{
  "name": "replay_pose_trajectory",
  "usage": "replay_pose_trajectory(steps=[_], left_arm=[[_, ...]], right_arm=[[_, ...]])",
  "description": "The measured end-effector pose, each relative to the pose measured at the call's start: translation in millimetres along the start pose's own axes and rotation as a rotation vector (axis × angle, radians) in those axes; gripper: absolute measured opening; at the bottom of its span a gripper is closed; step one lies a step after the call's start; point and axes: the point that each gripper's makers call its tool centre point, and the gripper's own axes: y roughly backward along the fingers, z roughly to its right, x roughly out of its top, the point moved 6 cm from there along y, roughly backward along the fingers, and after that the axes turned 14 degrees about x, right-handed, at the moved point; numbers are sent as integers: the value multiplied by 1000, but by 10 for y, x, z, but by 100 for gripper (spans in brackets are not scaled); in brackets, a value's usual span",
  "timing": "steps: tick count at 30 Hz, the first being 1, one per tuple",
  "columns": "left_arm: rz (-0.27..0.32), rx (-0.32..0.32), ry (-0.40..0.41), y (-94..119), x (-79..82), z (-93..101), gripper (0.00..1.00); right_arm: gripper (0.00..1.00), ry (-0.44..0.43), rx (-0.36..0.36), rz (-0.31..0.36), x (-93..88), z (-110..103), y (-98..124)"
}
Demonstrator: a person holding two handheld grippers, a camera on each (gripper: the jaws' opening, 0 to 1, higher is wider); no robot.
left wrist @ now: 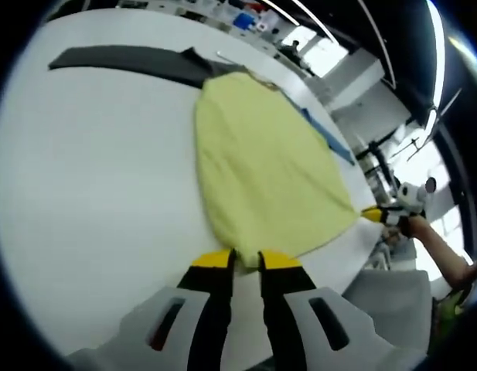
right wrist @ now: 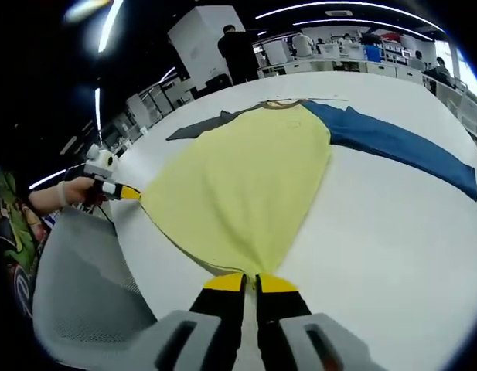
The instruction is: Fold the garment on the visible template until the final outline fits inside the template.
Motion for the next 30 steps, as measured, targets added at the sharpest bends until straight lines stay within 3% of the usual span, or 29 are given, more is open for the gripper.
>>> replay_pose_trajectory(steps=[6, 11, 13, 14, 17, 25, 30], left_arm=[[49, 26, -52, 92, 69, -45, 32], [109, 70, -97, 160, 163, -124, 57], [157, 70, -104, 190, 229, -140, 65], [227, 59, -127, 224, 309, -143, 71], [305, 49, -116, 305, 408, -168, 82], [342, 55, -125, 411, 471, -291, 98], [371, 47, -144, 460, 466, -264, 99]], right_arm=[[33, 16, -24, 44, 30, 16, 58], [60, 27, -57, 82, 69, 49, 92], [65, 28, -59, 85, 72, 54, 109], [69, 27, -60, 90, 77, 53, 116], [79, 26, -62, 110, 102, 33, 130], [92, 9, -76, 197, 220, 20, 214], [94, 1, -106, 241, 274, 120, 285]])
